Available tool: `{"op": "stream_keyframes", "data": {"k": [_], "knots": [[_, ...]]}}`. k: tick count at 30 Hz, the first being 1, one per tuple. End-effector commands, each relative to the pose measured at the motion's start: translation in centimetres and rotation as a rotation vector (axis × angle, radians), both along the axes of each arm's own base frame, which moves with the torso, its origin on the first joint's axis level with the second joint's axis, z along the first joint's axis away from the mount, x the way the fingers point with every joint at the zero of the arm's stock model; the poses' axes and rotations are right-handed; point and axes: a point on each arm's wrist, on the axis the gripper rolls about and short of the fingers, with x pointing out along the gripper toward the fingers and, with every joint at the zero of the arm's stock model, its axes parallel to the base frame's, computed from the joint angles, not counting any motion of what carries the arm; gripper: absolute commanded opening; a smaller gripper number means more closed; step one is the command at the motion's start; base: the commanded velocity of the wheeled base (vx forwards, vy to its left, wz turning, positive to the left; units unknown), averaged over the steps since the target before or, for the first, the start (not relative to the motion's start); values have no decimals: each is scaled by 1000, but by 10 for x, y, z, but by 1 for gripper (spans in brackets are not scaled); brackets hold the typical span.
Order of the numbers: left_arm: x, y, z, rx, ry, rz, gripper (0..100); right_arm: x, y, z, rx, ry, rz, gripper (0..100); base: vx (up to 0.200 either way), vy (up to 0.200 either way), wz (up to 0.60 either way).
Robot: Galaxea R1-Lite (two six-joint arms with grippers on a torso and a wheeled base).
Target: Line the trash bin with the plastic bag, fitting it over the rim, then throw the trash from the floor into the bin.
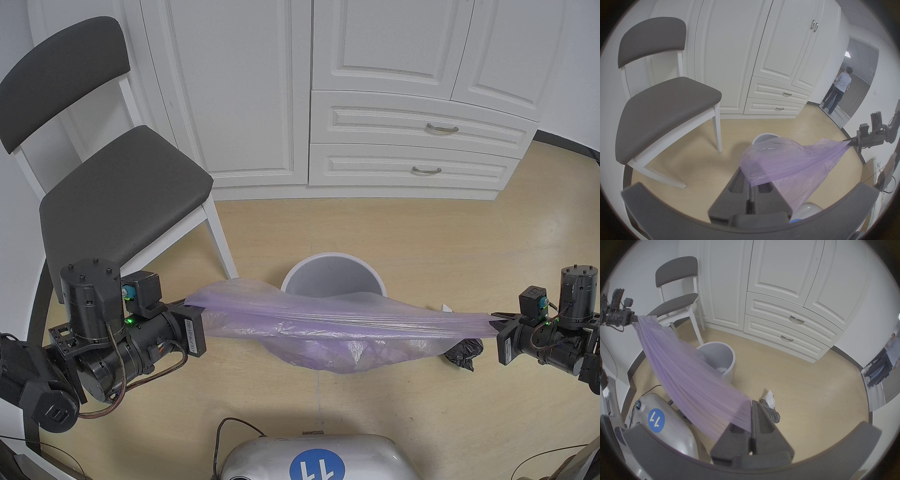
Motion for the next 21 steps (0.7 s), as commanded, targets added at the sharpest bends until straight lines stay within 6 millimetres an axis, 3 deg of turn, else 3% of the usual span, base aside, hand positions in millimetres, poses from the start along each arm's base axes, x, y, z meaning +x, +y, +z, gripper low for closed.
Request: {"op": "stream_keyframes", "data": {"k": [1,10,18,21], "knots": [[-2,-1,2,-3,-6,-9,0,3,0,0,0,-2,-5,0,0,0,0],[2,-12,10,29,-55,-77,0,16,6,2,15,-45,6,0,0,0,0],[21,-43,17,65,-112,-151,0,63,49,22,35,-165,88,0,0,0,0],[20,-54,14,67,-108,-180,0,69,71,24,60,-177,150,0,0,0,0]]}}
